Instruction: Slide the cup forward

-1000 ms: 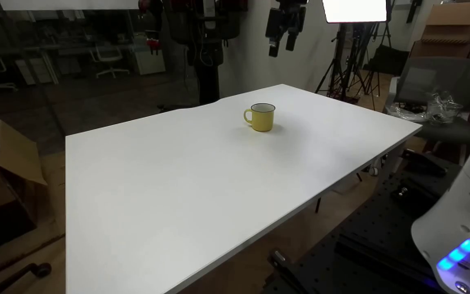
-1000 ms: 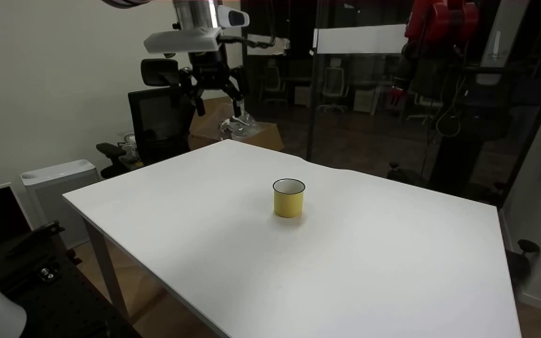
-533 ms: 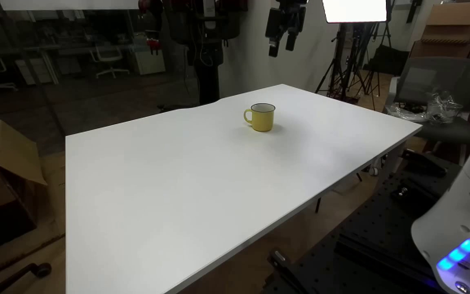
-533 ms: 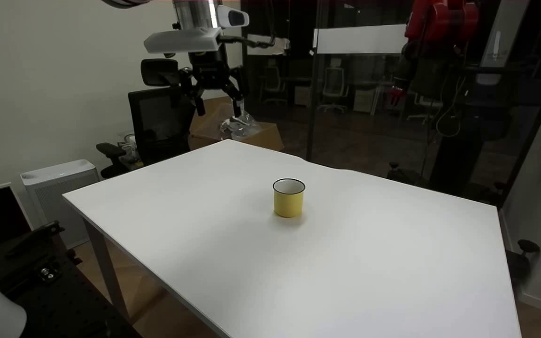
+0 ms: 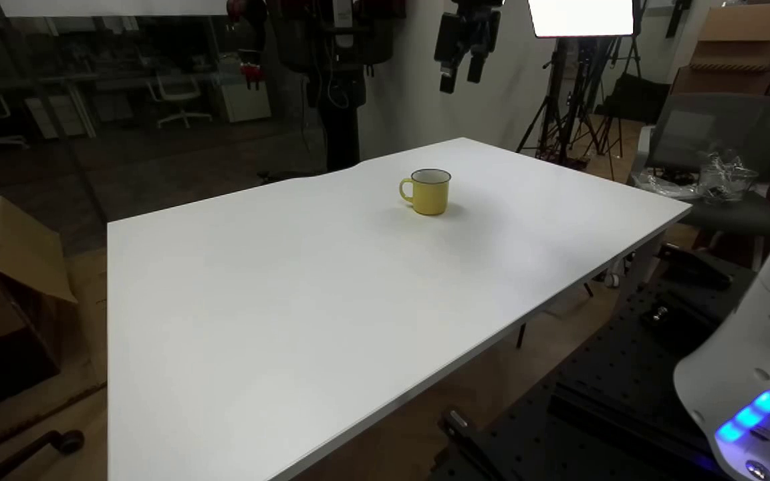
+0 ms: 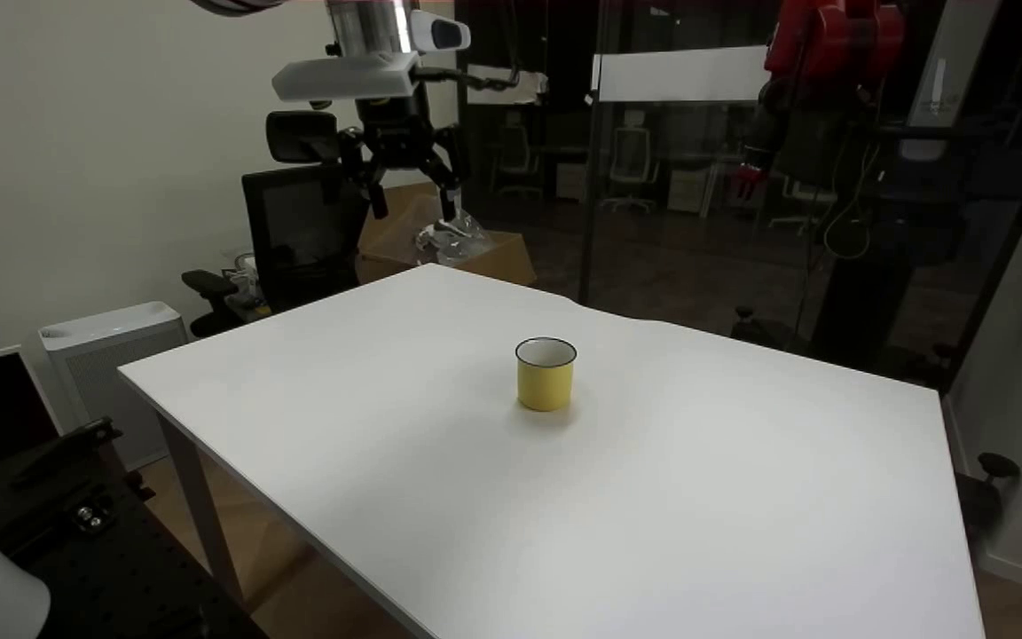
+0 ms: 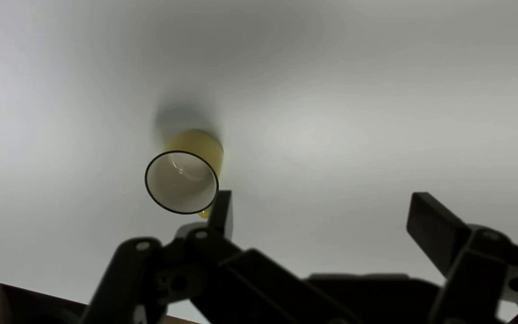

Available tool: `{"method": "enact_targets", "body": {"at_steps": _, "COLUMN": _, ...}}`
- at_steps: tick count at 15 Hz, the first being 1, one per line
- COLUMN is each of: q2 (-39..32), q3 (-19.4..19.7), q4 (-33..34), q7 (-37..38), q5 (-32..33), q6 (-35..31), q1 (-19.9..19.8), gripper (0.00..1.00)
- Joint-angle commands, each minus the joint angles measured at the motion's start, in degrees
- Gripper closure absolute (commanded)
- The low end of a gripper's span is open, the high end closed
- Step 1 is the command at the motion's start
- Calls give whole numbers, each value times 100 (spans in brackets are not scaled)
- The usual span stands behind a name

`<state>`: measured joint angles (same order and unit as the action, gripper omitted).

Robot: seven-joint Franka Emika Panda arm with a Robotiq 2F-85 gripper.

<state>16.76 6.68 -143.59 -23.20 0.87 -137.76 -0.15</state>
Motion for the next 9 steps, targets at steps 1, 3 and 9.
{"method": "enact_targets", "body": {"at_steps": 1, "q2": -105, "q3": -9, "q4": -58, "q7": -118, "q5": 48, "q6": -770, "q1": 40, "gripper": 0}}
{"method": "enact_targets", "body": {"at_steps": 3, "q2": -541, "q3": 49, "q4": 261, "q7": -203, "q5": 129, "q6": -1316, "q1": 2, "gripper": 0}}
{"method": "enact_targets", "body": {"at_steps": 9, "q2": -1939, "q3": 185, "q4": 1653, "q7": -973, "q5": -1181, "q6": -574, "q1": 13, "gripper": 0}}
